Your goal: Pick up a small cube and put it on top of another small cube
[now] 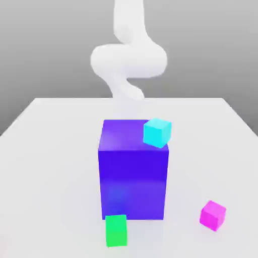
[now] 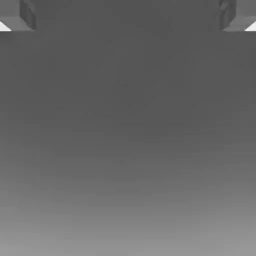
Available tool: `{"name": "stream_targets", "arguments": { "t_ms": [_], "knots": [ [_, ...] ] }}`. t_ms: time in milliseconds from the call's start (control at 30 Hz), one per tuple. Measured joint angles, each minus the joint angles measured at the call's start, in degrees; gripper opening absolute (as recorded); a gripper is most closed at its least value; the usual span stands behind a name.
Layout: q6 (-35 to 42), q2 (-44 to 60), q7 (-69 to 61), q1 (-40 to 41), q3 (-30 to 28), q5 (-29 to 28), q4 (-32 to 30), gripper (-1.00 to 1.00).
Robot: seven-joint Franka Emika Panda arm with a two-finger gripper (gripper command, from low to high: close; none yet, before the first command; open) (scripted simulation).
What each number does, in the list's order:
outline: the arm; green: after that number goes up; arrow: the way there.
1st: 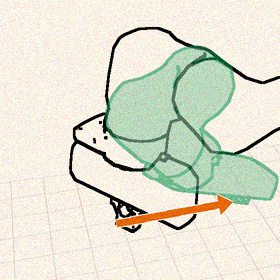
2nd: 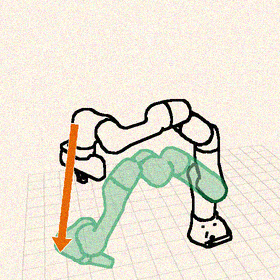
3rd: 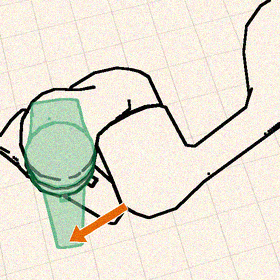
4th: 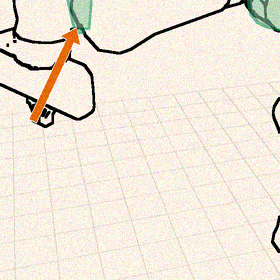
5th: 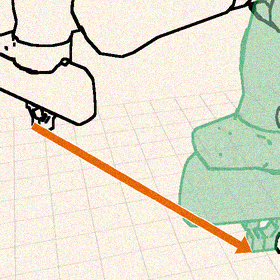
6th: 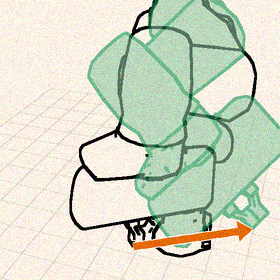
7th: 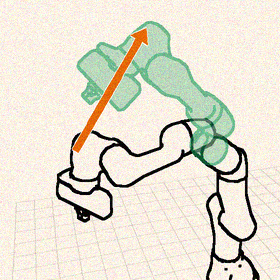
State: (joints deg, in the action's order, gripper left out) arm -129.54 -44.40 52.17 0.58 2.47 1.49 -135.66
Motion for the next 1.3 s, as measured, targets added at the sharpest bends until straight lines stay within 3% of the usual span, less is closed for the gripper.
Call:
{"name": "stream_targets", "arguments": {
  "t_ms": [367, 533, 567, 767, 967, 1300],
  "knots": [
    [9.87, 7.15, 28.87, 2.8, 10.99, 7.62, -17.95, 0.0],
    [0.38, 12.99, 31.19, 2.9, 13.16, 8.97, -24.37, 0.0],
    [-0.86, 13.63, 31.24, 2.88, 13.33, 9.07, -25.0, -1.0],
    [-1.58, 13.94, 30.94, 2.94, 13.5, 9.61, -25.31, -1.0],
    [9.91, 7.79, 31.34, 2.84, 12.68, 9.27, -19.92, -1.0],
    [17.05, -4.77, 50.91, -16.42, 28.86, 26.85, -23.75, -1.0]
  ]
}}
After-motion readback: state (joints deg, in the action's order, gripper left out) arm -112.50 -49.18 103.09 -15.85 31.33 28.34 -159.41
